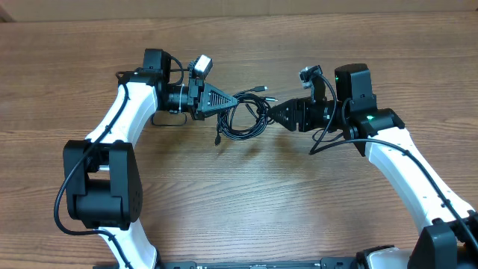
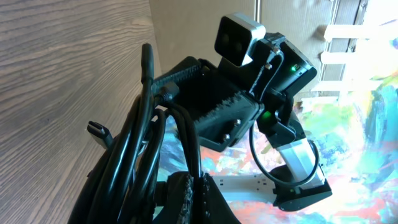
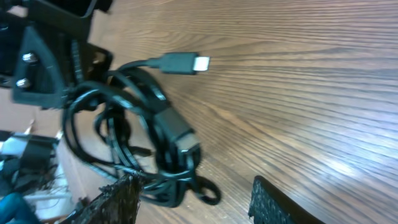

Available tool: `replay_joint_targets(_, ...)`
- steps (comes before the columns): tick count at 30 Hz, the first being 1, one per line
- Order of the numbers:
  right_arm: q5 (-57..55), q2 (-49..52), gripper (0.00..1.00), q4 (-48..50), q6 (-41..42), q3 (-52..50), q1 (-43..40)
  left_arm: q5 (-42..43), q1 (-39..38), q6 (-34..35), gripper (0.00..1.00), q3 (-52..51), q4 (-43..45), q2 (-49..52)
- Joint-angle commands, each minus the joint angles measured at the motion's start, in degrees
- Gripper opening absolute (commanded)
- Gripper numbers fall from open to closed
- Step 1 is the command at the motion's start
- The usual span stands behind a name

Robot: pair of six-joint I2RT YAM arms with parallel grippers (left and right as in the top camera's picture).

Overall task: Untangle cables
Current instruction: 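Grasp a loop of the held cable with the right gripper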

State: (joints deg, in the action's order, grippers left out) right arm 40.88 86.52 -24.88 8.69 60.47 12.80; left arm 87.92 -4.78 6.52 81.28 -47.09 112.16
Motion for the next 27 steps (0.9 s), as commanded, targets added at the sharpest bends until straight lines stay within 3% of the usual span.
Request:
replay_joint_targets(1, -3.76, 0.7, 0.57, 0.15, 0.31, -0.31, 0.37, 2.71, -0.02, 1.27, 0.04, 1.29, 0.04, -0.2)
replay_joint_targets(6, -3.76, 0.72, 0.58, -0.02, 0.33, -0.42, 0.37, 2.69, -0.15, 1.49, 0.04, 1.29, 0.0, -0.2)
replay_joint_targets(8, -3.72, 0.72, 0.63, -0.02, 0.35, -0.42, 0.37, 2.69, -0.17, 2.08, 0.04, 1.29, 0.0, -0.2)
replay_joint_targets(27, -0.55, 0.72, 0.63, -2.73, 3.74, -0.42, 2.8, 2.69, -0.17, 9.62, 0.04, 1.29, 0.02, -0.2)
